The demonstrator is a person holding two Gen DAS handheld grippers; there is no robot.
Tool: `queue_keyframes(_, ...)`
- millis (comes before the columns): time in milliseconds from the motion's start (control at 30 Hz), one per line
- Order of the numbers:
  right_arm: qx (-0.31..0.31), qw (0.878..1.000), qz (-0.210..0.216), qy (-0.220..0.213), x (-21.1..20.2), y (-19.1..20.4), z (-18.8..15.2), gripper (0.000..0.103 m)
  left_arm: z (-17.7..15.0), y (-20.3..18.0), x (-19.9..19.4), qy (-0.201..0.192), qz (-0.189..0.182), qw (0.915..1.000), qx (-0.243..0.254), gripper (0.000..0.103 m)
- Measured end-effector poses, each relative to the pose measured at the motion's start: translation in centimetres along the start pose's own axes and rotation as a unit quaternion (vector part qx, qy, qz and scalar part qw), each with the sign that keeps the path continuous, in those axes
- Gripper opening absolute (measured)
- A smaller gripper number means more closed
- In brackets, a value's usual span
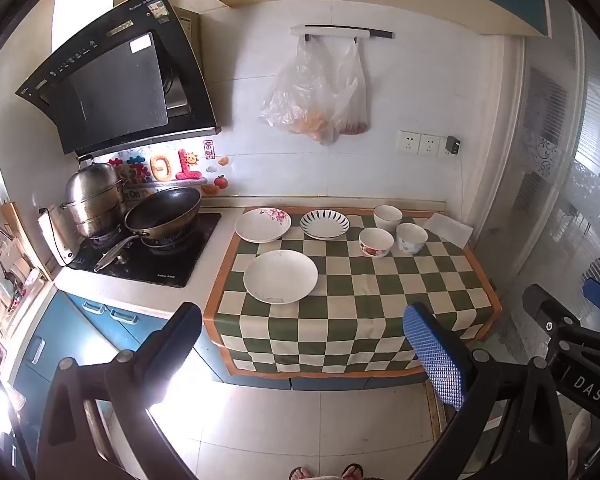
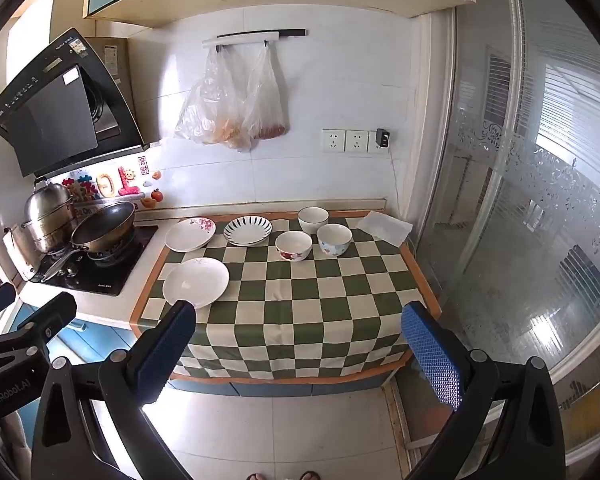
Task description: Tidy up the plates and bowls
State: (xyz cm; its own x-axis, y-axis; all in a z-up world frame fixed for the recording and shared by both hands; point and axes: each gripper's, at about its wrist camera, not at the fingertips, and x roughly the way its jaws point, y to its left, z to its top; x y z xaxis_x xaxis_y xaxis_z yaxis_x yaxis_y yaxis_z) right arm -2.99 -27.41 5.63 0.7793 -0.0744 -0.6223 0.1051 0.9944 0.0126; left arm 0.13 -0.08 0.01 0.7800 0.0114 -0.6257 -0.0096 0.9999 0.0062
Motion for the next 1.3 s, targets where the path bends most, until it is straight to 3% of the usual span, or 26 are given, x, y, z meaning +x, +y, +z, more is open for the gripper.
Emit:
queue_keyframes(700, 0.003, 1.000, 0.000, 0.000, 0.9, 0.6, 1.6, 0.103, 0.7, -0.2, 0.1, -0.009, -0.004, 1.0000, -0.002, 0.103)
queue_keyframes(1300, 0.005, 1.000, 0.001, -0.003, 0.6, 0.3, 1.0, 0.103, 0.7, -0.2, 0.0, -0.013, -0.008, 0.9999, -0.003, 0.103)
